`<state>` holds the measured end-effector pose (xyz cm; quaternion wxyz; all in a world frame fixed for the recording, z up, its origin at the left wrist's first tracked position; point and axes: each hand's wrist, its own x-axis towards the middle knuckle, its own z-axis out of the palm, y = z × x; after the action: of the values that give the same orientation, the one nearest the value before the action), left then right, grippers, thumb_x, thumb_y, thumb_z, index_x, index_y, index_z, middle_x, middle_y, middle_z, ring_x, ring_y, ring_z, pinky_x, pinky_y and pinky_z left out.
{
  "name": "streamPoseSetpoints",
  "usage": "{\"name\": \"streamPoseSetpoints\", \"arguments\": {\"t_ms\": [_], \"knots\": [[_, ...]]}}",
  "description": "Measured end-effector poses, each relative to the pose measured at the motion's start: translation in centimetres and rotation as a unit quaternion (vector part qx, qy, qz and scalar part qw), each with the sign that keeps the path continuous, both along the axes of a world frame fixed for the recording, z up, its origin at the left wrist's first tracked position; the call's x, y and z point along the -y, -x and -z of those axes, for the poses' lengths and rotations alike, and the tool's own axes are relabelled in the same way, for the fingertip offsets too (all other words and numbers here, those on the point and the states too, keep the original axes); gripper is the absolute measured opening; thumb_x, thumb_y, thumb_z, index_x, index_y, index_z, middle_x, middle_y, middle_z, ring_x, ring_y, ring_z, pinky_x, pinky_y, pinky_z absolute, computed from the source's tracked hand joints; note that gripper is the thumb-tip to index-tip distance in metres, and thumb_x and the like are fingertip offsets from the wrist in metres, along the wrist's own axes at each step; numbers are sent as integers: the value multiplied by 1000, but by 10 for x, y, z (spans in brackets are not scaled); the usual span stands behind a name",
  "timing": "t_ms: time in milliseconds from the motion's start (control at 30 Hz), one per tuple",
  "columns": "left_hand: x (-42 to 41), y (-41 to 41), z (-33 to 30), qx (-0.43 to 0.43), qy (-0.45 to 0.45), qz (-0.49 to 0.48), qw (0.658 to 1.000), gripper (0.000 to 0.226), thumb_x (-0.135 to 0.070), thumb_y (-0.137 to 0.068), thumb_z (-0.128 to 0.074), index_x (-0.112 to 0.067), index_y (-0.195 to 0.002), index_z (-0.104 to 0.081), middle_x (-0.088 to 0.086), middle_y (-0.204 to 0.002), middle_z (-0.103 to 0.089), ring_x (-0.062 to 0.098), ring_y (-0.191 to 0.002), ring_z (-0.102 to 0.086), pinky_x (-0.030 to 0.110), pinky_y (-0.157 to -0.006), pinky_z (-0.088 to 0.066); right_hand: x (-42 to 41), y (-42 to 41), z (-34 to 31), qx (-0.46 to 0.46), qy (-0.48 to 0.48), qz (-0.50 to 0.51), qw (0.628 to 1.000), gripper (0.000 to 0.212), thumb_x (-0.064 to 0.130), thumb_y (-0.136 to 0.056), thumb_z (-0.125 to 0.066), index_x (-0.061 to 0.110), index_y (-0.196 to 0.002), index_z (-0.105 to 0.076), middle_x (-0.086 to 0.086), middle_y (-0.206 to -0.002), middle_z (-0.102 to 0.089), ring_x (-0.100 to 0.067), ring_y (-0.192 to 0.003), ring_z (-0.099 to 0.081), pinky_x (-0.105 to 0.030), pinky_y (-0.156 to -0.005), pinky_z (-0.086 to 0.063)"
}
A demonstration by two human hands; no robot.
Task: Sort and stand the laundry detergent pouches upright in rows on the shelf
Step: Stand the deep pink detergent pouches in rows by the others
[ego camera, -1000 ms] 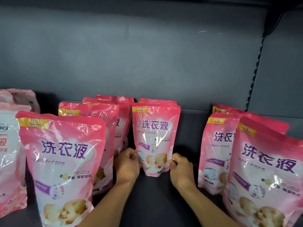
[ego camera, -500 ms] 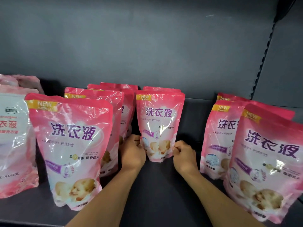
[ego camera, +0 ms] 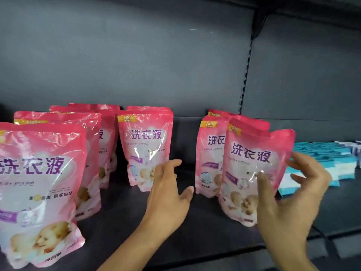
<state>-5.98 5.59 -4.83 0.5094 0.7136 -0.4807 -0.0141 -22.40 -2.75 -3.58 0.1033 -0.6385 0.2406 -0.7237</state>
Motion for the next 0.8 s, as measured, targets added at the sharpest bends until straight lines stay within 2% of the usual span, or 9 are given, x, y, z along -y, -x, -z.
{"name": "streamPoseSetpoints", "arguments": {"t_ms": [100, 133, 200, 267, 333, 533, 667, 733, 800], "knots": [[8, 12, 5, -16, -29, 42, 999, 54, -22, -88, -63, -35, -131, -33, -14, -132, -33, -2, -114, -43, 15, -87, -38, 26, 14, -7, 36, -117, -13, 992, 60, 24, -76, -68, 22, -127, -35, 2, -124, -40, -17, -116, -46, -33, -105, -35], [10, 15, 7, -21, -39, 54, 998, 52, -22, -88, -63, -34, -129, -34, -13, -131, -34, -1, -112, -44, 12, -83, -38, 34, 14, -10, 32, -157, -57, 985, 52, 26, -78, -69, 21, -122, -42, 3, -119, -48, -16, -109, -51, -35, -100, -40], [12, 18, 12, -24, -57, 68, 996, 50, -22, -88, -63, -34, -128, -36, -12, -130, -36, -1, -110, -45, 6, -73, -37, 47, 11, -14, 18, -201, -137, 970, 17, 29, -80, -68, 21, -93, -59, 0, -92, -62, -16, -82, -57, -38, -79, -48], [12, 20, 15, -28, -66, 77, 994, 50, -23, -87, -63, -34, -127, -35, -12, -129, -37, 0, -108, -46, 4, -68, -36, 55, 6, -17, 40, -220, -175, 959, 28, 33, -81, -65, 8, -71, -57, -8, -72, -58, -17, -67, -50, -37, -66, -45], [10, 22, 16, -36, -71, 87, 993, 50, -24, -87, -63, -36, -127, -34, -13, -128, -37, -1, -108, -46, 5, -68, -37, 55, -1, -21, 74, -229, -191, 952, 38, 30, -88, -62, -3, -72, -53, -12, -69, -54, -19, -65, -48, -36, -64, -45], [-2, 19, 5, -62, -11, 85, 994, 57, -37, -87, -62, -35, -136, -33, -19, -129, -41, -3, -113, -46, 13, -85, -36, 39, -22, -33, 125, -223, -218, 942, 34, 27, -94, -55, 20, -61, -55, 14, -49, -54, -5, -49, -48, -20, -53, -44], [-11, 7, -19, -201, 88, 119, 968, 42, -34, -88, -59, -28, -128, -46, -16, -122, -56, -6, -106, -54, 9, -82, -44, 20, -49, -40, 119, -246, -312, 910, 30, 27, -92, -58, 23, -64, -68, 9, -62, -65, -12, -65, -60, -31, -67, -53], [-14, -1, -31, -288, 138, 129, 939, 33, -31, -89, -58, -20, -120, -56, -9, -109, -66, -4, -86, -62, 8, -72, -50, 9, -67, -43, 119, -263, -360, 887, 24, 27, -93, -56, 22, -74, -69, 6, -68, -67, -8, -67, -64, -23, -67, -54], [-16, -12, -42, -358, 181, 94, 911, 26, -25, -92, -57, -11, -114, -59, -2, -96, -69, 2, -68, -62, 12, -55, -48, 0, -85, -44, 114, -279, -374, 877, 22, 25, -94, -55, 10, -85, -67, -2, -69, -65, -4, -60, -63, -12, -56, -52]]}}
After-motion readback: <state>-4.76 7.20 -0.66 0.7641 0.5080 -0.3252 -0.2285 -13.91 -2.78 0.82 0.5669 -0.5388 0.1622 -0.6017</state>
